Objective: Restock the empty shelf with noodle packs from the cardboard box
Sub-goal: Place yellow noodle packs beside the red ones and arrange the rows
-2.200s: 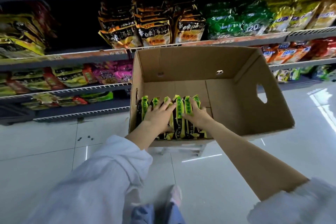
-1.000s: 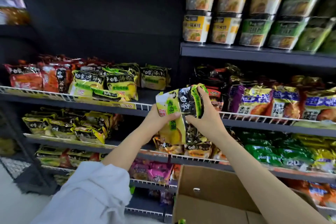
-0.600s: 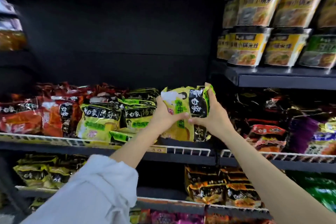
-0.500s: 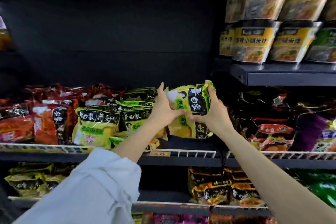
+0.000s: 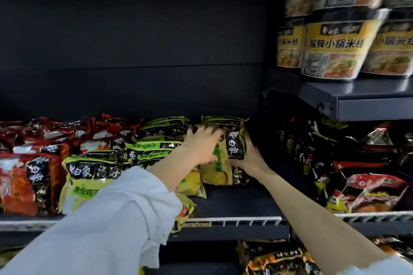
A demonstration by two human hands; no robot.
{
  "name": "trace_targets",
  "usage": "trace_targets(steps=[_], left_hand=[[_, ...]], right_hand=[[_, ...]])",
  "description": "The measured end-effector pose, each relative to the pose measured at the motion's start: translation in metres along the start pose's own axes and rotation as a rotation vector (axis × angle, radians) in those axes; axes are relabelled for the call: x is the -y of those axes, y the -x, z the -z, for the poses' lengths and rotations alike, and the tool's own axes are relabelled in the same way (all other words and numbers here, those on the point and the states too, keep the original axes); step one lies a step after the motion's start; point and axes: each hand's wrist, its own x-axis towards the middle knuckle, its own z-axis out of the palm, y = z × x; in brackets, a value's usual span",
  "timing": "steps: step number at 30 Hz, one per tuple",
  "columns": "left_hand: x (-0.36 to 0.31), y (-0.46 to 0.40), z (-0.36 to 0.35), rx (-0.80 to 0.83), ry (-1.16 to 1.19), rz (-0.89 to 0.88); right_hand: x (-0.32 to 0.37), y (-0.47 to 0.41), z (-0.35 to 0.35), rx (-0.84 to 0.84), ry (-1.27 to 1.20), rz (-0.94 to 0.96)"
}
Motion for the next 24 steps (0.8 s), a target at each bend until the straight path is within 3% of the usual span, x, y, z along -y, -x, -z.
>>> trace_targets(steps=[3, 9, 15, 20, 24], left_hand=[[0.001, -0.007, -0.007, 0.102, 0.003, 0.021], [0.002, -0.009, -0.004, 0.067, 0.071, 0.044], [0.000, -0.012, 0.007, 0.079, 0.321, 0.122], [-0.023, 0.025, 0.031, -0.050, 0.546, 0.116], [-0.049, 0.077, 0.045, -0.173, 0.512, 0.101]], right_hand=[[-0.003, -0.012, 0.002, -0.033, 0.232, -0.029], [0.014, -0.015, 0.001, -0.142, 0.432, 0.152], [0.022, -0.002, 0.008, -0.082, 0.267, 0.112], [0.040, 0.036, 0.024, -0.183, 0.215, 0.182], [0.051, 0.085, 0.036, -0.243, 0.160, 0.256]])
